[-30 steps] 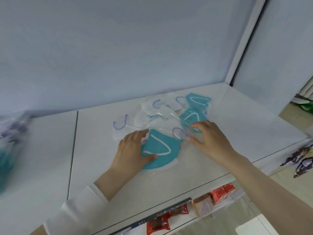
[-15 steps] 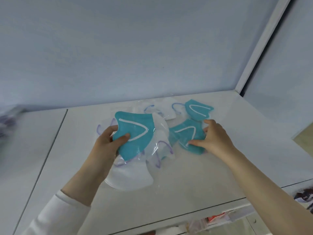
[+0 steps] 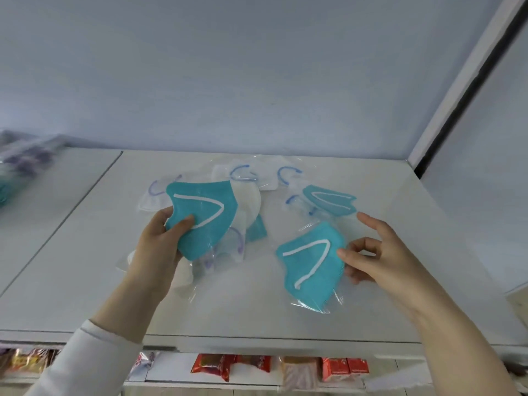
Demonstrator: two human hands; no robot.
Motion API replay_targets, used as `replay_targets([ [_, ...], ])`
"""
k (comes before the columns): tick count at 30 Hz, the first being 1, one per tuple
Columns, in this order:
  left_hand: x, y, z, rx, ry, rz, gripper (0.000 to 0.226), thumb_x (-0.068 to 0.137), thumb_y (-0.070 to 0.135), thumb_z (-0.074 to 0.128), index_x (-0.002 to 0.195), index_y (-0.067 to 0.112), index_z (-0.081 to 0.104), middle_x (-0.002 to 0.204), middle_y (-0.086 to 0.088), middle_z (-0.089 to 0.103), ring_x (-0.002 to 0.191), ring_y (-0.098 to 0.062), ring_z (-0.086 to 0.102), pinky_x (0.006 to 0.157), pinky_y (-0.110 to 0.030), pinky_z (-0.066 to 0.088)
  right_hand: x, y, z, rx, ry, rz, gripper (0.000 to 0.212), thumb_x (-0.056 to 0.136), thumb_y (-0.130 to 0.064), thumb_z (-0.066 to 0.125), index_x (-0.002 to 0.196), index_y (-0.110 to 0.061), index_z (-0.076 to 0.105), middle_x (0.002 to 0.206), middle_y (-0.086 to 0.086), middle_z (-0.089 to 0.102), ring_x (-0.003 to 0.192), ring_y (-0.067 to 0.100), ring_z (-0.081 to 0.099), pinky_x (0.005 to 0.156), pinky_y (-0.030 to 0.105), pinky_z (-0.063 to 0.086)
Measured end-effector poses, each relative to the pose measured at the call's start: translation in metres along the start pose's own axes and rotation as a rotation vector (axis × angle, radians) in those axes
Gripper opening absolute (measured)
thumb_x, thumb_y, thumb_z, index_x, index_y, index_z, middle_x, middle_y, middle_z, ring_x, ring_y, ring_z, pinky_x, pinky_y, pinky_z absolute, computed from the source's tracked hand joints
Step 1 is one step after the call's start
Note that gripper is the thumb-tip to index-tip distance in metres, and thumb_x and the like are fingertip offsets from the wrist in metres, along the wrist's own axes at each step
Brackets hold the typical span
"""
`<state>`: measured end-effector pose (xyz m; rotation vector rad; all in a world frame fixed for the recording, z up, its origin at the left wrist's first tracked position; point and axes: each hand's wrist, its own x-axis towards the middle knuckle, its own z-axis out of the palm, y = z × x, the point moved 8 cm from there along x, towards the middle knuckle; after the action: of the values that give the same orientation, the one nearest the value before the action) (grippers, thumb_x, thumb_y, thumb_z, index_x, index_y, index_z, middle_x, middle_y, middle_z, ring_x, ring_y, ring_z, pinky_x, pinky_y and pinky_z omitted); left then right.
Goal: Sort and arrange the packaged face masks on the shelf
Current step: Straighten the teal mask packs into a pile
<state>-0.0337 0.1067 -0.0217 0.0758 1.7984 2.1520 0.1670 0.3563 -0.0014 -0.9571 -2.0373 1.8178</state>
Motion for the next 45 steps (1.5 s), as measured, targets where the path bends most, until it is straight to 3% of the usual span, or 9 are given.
replay_targets([
  [6, 0.004, 0.001, 0.014, -0.021, -0.005, -0.027, 0.034, 0.095, 0.011, 0.049, 0.129, 0.005, 0.05, 0.122, -0.014, 0.061, 0.096, -0.024, 0.064, 0.075, -0.03, 0.055, -0.017, -0.021, -0.007, 0.182, -0.049, -0.053, 0.07, 0.08, -0.002, 0.065, 0.138, -0.03, 0.037, 0.07, 0.007, 0.055, 0.048, 0.01, 0.055, 0.046, 0.02, 0.048],
  [11, 0.007, 0.007, 0.043, -0.038, -0.065, -0.016, 0.032, 0.096, 0.01, 0.048, 0.128, 0.006, 0.051, 0.116, -0.011, 0.063, 0.089, -0.019, 0.065, 0.065, -0.021, 0.058, -0.033, -0.048, -0.023, 0.36, -0.112, -0.126, 0.102, 0.02, -0.048, 0.092, 0.114, -0.028, 0.059, 0.064, -0.001, 0.06, 0.051, 0.011, 0.057, 0.046, 0.02, 0.048],
  [17, -0.018, -0.003, 0.103, -0.126, -0.304, -0.092, 0.029, 0.099, 0.026, 0.04, 0.111, 0.008, 0.06, 0.103, -0.009, 0.069, 0.084, -0.019, 0.067, 0.066, -0.026, 0.057, -0.008, -0.049, -0.011, 0.434, 0.051, -0.205, 0.053, 0.062, -0.021, 0.081, 0.109, -0.009, 0.06, 0.068, 0.003, 0.059, 0.05, 0.006, 0.057, 0.05, 0.017, 0.049],
  [19, -0.027, -0.006, 0.122, -0.155, -0.412, -0.122, 0.034, 0.097, 0.033, 0.04, 0.109, 0.01, 0.062, 0.099, -0.004, 0.072, 0.084, -0.016, 0.069, 0.066, -0.025, 0.057, 0.008, -0.039, 0.007, 0.282, 0.14, -0.188, 0.021, 0.079, -0.004, 0.068, 0.096, -0.011, 0.059, 0.071, 0.006, 0.055, 0.045, 0.004, 0.053, 0.048, 0.015, 0.046],
  [23, -0.013, -0.008, 0.117, -0.063, -0.373, -0.049, 0.022, 0.092, 0.014, 0.052, 0.112, 0.007, 0.058, 0.101, -0.009, 0.07, 0.085, -0.02, 0.068, 0.074, -0.03, 0.056, 0.04, -0.025, 0.016, -0.006, 0.219, -0.231, 0.02, 0.076, -0.019, 0.075, 0.087, -0.02, 0.057, 0.083, 0.0, 0.062, 0.058, 0.004, 0.056, 0.056, 0.017, 0.046],
  [27, 0.013, -0.004, 0.087, 0.053, -0.227, 0.01, 0.018, 0.092, 0.011, 0.055, 0.11, 0.009, 0.057, 0.104, -0.01, 0.069, 0.087, -0.024, 0.068, 0.076, -0.034, 0.057, 0.08, -0.012, -0.017, -0.592, 0.323, -0.245, 0.061, 0.074, -0.037, 0.075, 0.126, -0.014, 0.053, 0.131, 0.005, 0.051, 0.122, 0.02, 0.046, 0.102, 0.03, 0.036],
  [30, 0.021, 0.001, 0.077, -0.022, -0.207, 0.0, 0.013, 0.093, 0.009, 0.053, 0.104, 0.01, 0.059, 0.095, -0.006, 0.071, 0.078, -0.019, 0.07, 0.067, -0.03, 0.058, 0.111, 0.005, -0.02, -0.868, 0.204, -0.081, 0.091, 0.073, -0.047, 0.072, 0.145, -0.013, 0.027, 0.151, 0.009, 0.028, 0.14, 0.031, 0.019, 0.113, 0.038, 0.021],
  [42, 0.023, 0.001, 0.07, -0.102, -0.22, -0.014, 0.014, 0.092, 0.009, 0.052, 0.104, 0.013, 0.059, 0.099, -0.006, 0.07, 0.08, -0.018, 0.07, 0.066, -0.026, 0.059, 0.11, 0.004, -0.036, -0.463, 0.246, 0.019, 0.1, 0.067, -0.012, 0.083, 0.146, -0.014, 0.021, 0.132, 0.014, 0.049, 0.117, 0.028, 0.051, 0.095, 0.033, 0.041],
  [45, 0.022, 0.002, 0.072, -0.114, -0.231, -0.002, 0.017, 0.092, 0.009, 0.053, 0.108, 0.013, 0.058, 0.1, -0.004, 0.07, 0.083, -0.018, 0.07, 0.068, -0.027, 0.059, 0.092, -0.006, -0.042, -0.186, 0.322, -0.042, 0.085, 0.069, -0.006, 0.08, 0.138, -0.013, 0.032, 0.107, 0.01, 0.064, 0.088, 0.019, 0.06, 0.076, 0.027, 0.047],
])
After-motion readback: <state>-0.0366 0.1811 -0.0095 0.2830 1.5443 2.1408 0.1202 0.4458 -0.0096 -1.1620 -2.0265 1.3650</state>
